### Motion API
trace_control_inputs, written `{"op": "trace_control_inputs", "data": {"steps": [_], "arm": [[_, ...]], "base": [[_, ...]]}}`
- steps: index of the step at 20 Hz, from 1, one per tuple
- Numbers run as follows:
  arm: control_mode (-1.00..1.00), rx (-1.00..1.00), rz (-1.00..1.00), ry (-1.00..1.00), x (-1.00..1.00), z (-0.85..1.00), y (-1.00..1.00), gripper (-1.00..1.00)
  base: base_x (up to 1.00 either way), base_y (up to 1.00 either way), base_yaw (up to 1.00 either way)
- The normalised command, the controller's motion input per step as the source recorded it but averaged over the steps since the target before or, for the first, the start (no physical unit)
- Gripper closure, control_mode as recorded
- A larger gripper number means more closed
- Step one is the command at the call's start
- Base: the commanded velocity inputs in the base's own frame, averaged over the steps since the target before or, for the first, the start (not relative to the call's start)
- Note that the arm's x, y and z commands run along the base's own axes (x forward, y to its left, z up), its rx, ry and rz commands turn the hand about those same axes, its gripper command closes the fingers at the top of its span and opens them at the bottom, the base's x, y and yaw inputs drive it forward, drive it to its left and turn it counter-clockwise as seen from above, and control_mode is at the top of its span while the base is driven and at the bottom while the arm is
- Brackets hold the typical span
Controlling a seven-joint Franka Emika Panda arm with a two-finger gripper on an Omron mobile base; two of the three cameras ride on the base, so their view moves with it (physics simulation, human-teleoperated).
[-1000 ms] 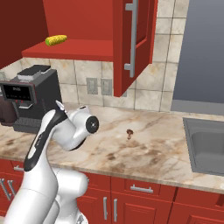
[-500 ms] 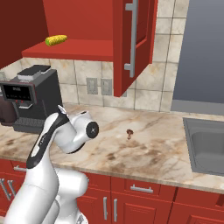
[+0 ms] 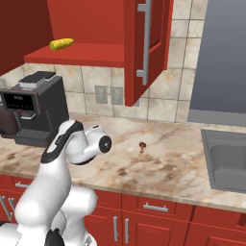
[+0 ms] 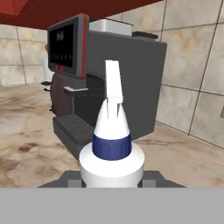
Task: Pick the spray and sponge from the cabinet and place them on the counter.
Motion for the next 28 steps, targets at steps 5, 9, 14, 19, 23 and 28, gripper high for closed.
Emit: {"op": "trace_control_inputs", "data": {"steps": [5,9,14,19,23,28], "arm": [[-1.00,0.00,0.00,0.00,0.14,-0.45,0.00,1.00],[-1.00,0.00,0.00,0.00,0.11,-0.44,0.00,1.00],[-1.00,0.00,0.00,0.00,0.09,-0.39,0.00,1.00],[-1.00,0.00,0.00,0.00,0.07,-0.31,0.00,1.00],[-1.00,0.00,0.00,0.00,0.01,-0.20,0.00,1.00],[-1.00,0.00,0.00,0.00,0.00,-0.04,0.02,1.00]], "base": [[0.00,0.00,0.00],[0.00,0.00,0.00],[0.00,0.00,0.00],[0.00,0.00,0.00],[0.00,0.00,0.00],[0.00,0.00,0.00]]}}
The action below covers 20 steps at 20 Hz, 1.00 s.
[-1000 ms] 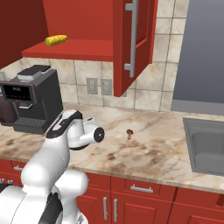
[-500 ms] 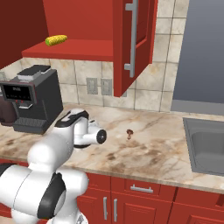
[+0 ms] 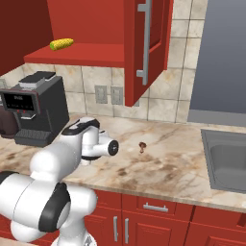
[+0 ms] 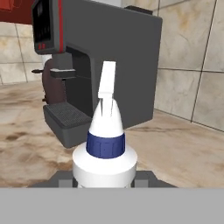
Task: Pick the spray and sponge from the cabinet and place them on the counter.
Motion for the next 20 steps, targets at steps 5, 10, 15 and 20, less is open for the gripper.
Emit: {"op": "trace_control_inputs", "data": {"steps": [5,10,15,20], "arm": [[-1.00,0.01,0.00,0.00,0.00,0.00,0.00,-1.00],[-1.00,0.00,0.00,0.00,0.00,0.00,0.00,-1.00],[-1.00,0.00,0.00,0.00,0.00,0.00,0.00,-1.00],[-1.00,0.00,0.00,0.00,0.00,0.00,-0.01,-1.00]], "base": [[0.00,0.00,0.00],[0.00,0.00,0.00],[0.00,0.00,0.00],[0.00,0.00,0.00]]}}
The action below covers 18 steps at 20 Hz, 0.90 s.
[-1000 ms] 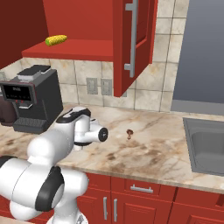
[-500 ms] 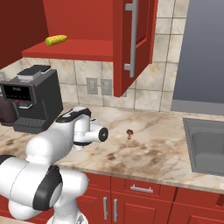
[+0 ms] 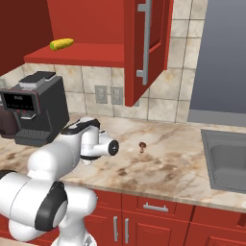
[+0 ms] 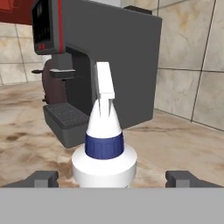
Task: Pick the spray and sponge from the cabinet and place them on the counter.
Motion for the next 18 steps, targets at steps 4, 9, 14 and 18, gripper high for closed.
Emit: {"op": "trace_control_inputs", "data": {"steps": [4,9,14,18], "arm": [[-1.00,0.00,0.00,0.01,0.00,0.00,-0.15,-1.00],[-1.00,0.00,-0.05,0.02,0.00,-0.04,-0.26,-1.00],[-1.00,0.00,-0.03,0.03,0.00,0.00,-0.10,-1.00],[-1.00,0.00,-0.03,0.07,0.01,0.00,0.00,-1.00]], "base": [[0.00,0.00,0.00],[0.00,0.00,0.00],[0.00,0.00,0.00],[0.00,0.00,0.00]]}}
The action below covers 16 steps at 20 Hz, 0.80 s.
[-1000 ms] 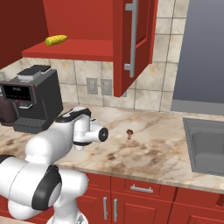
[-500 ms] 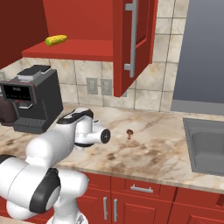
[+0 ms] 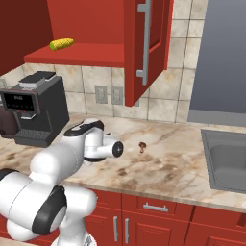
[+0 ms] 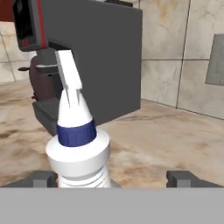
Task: Pick the spray and sponge from the cabinet and place them on the counter.
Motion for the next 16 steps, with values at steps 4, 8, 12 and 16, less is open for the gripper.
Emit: {"op": "trace_control_inputs", "data": {"steps": [4,8,12,16], "arm": [[-1.00,0.00,-0.05,0.08,0.01,0.01,0.00,-1.00],[-1.00,0.00,-0.04,0.06,-0.11,0.08,-0.06,-1.00],[-1.00,0.00,-0.04,0.03,-0.22,0.08,-0.03,-1.00],[-1.00,0.00,-0.03,0.02,-0.14,0.07,-0.02,-1.00]], "base": [[0.00,0.00,0.00],[0.00,0.00,0.00],[0.00,0.00,0.00],[0.00,0.00,0.00]]}}
